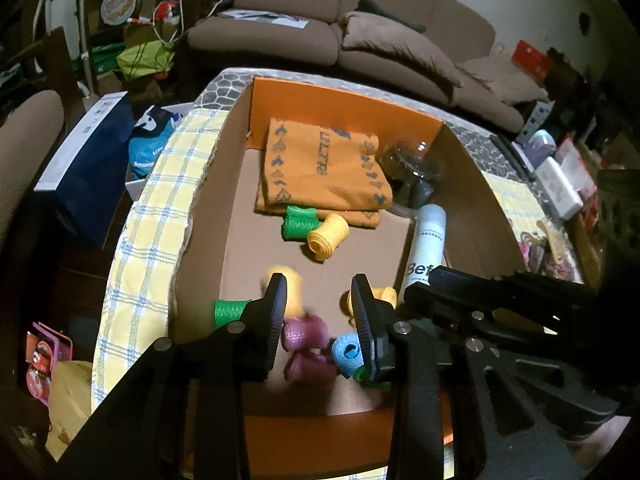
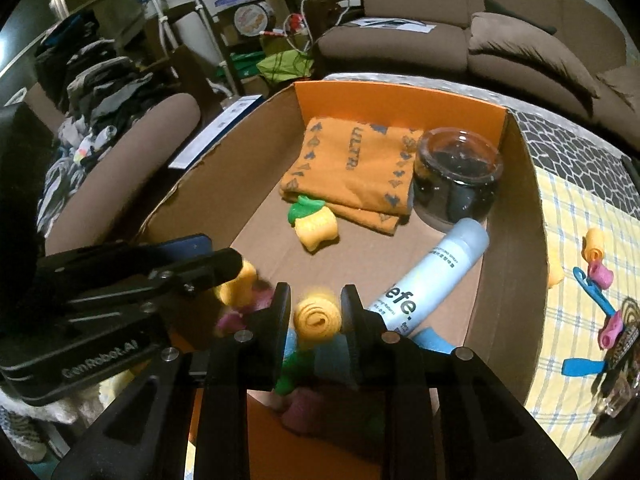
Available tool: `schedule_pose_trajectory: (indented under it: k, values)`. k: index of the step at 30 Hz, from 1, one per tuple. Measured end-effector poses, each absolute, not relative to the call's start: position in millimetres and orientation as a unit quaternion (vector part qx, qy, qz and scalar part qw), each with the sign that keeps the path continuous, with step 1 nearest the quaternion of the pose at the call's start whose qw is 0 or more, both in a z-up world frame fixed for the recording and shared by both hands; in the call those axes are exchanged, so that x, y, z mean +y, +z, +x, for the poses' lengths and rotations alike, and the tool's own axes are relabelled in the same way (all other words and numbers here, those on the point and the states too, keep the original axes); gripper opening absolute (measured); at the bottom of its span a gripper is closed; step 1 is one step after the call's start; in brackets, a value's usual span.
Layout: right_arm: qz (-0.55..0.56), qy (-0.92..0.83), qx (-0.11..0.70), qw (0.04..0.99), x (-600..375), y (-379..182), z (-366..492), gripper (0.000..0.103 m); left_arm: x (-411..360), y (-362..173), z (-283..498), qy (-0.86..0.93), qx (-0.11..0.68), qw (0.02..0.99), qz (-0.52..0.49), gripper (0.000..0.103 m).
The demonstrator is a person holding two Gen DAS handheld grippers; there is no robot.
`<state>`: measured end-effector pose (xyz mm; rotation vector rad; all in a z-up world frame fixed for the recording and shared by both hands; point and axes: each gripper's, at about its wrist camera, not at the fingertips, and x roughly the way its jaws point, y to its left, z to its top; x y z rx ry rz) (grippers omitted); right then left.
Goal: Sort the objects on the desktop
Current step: 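Open both grippers to release the yellow rollers in the box, then withdraw both grippers from the box toward the wooden spiral brush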
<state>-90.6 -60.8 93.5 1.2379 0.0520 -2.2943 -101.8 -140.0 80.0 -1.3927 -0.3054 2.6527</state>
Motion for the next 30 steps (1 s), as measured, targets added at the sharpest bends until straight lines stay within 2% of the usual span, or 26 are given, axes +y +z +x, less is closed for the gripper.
schedule_pose_trajectory:
  k: [4,6,8,10,12,14,17,20,26,30]
  values:
    - [0.454,-0.853,0.012,0.259,-56,98,-92,0.028,-142,83,-101,0.882,-0.102,0.057,-0.457,0.037]
    - [0.449,-0.856,0.01,0.256,-53,102,-92,0.032,-144,85,-100,0.883,-0.104,0.056,-0.455,0.038]
    - [0.445,-0.859,0.009,0.251,-51,104,-92,0.042,-147,86,-99,0.884,-0.105,0.053,-0.453,0.042]
    - [0.442,-0.863,0.009,0.246,-48,107,-93,0.047,-149,88,-98,0.885,-0.106,0.049,-0.45,0.048]
    - [0.439,-0.866,0.011,0.241,-47,108,-93,0.056,-151,89,-97,0.887,-0.108,0.046,-0.447,0.053]
    - [0.434,-0.87,0.014,0.234,-46,110,-92,0.071,-152,92,-97,0.889,-0.109,0.042,-0.444,0.059]
    - [0.425,-0.876,0.014,0.227,-42,115,-92,0.083,-153,95,-96,0.891,-0.111,0.04,-0.438,0.071]
    - [0.421,-0.88,0.017,0.218,-38,118,-93,0.088,-153,96,-95,0.892,-0.112,0.039,-0.436,0.085]
    - [0.419,-0.885,0.022,0.203,-32,119,-96,0.098,-151,98,-95,0.893,-0.115,0.041,-0.434,0.094]
    - [0.417,-0.888,0.024,0.195,-24,121,-95,0.1,-147,100,-95,0.894,-0.114,0.043,-0.432,0.099]
